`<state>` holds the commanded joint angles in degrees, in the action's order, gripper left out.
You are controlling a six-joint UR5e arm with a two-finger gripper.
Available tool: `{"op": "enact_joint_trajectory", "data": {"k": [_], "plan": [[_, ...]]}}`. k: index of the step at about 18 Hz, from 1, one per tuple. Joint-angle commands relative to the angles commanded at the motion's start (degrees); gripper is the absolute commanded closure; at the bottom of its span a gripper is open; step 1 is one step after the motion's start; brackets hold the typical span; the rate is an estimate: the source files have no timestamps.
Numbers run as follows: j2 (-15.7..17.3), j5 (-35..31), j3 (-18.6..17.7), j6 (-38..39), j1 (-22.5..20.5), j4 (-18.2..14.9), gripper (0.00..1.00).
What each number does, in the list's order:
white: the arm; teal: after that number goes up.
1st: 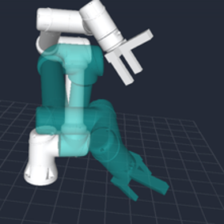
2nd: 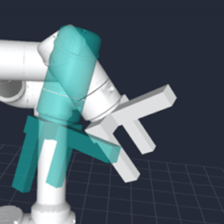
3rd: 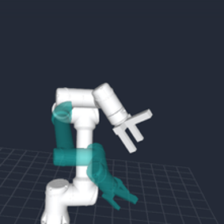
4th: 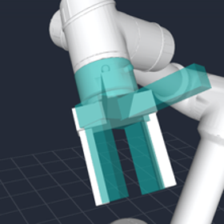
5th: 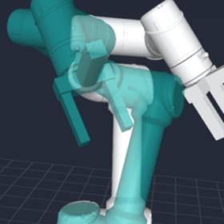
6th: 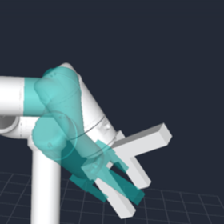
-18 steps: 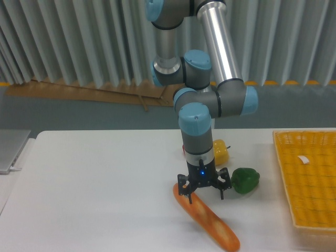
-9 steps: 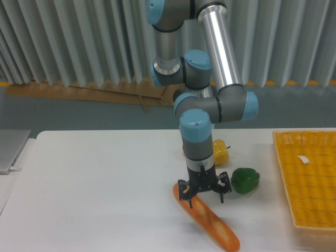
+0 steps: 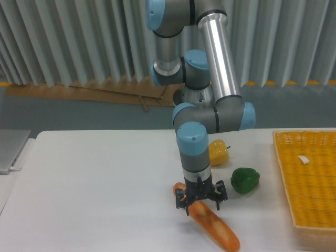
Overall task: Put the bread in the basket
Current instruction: 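Lower the open gripper over the orange bread loaf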
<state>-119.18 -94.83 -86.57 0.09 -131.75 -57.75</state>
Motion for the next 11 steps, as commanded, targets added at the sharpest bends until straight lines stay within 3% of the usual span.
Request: {"op": "enact_joint_trajectory", "data": {"k": [11], "plan": [[-0.9,-0.3,-0.4,-0.3,-1.0,0.3,0.00]]}}
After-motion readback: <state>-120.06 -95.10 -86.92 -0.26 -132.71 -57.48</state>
